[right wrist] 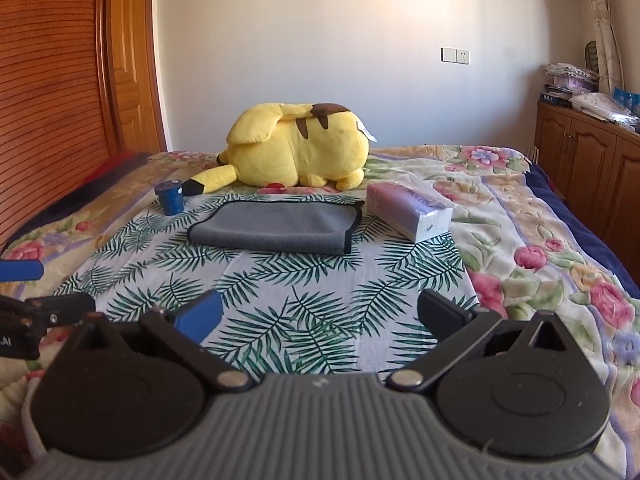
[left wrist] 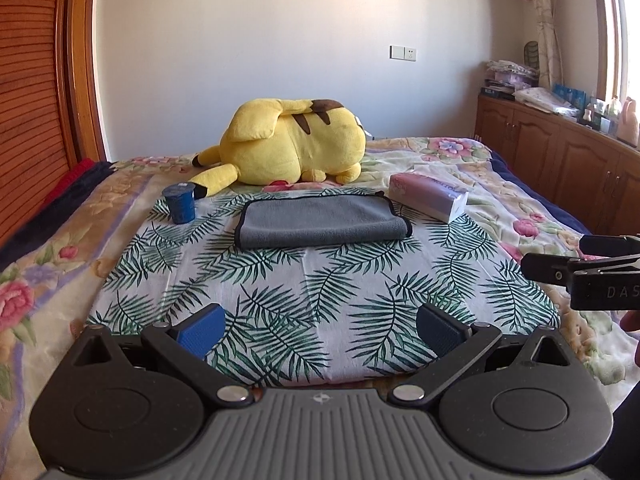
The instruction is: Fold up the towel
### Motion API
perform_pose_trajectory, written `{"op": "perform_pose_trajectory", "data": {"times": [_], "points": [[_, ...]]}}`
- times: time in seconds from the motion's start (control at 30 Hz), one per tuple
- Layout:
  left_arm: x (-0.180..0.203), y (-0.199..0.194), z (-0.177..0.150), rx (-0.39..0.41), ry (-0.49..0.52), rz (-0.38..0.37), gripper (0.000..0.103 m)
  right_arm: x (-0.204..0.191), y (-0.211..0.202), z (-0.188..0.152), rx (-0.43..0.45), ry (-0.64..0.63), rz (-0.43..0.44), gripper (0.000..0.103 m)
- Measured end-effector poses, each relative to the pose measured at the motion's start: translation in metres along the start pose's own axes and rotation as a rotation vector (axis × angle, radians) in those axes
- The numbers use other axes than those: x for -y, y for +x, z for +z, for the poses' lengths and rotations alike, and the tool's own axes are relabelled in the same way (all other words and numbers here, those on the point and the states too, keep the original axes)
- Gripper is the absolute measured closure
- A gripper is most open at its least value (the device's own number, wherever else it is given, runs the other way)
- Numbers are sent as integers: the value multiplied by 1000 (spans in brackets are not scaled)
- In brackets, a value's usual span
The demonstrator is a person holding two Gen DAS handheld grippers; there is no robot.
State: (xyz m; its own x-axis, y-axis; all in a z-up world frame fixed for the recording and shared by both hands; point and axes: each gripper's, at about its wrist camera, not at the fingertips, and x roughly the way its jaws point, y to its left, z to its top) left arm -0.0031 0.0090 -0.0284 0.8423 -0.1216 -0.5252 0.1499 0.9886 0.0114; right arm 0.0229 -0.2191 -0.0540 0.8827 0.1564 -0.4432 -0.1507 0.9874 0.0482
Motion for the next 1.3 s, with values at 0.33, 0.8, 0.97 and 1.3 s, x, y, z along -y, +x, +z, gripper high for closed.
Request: {"op": "perform_pose_trajectory", "data": {"times": [0.33,0.8,0.97,1.3], "points": [[2,-3,2,24,1,5,16,3,-2,-5,8,8,-9,0],[4,-18,5,111,27,30,16,3,-6,-6,49,-5,-21,0],[4,-20,6,128,26,26,16,5,-7,-5,64,0,-25,0],[4,-26,8,170,32,44,16,8,-13,-5,104,5,-41,0]]}}
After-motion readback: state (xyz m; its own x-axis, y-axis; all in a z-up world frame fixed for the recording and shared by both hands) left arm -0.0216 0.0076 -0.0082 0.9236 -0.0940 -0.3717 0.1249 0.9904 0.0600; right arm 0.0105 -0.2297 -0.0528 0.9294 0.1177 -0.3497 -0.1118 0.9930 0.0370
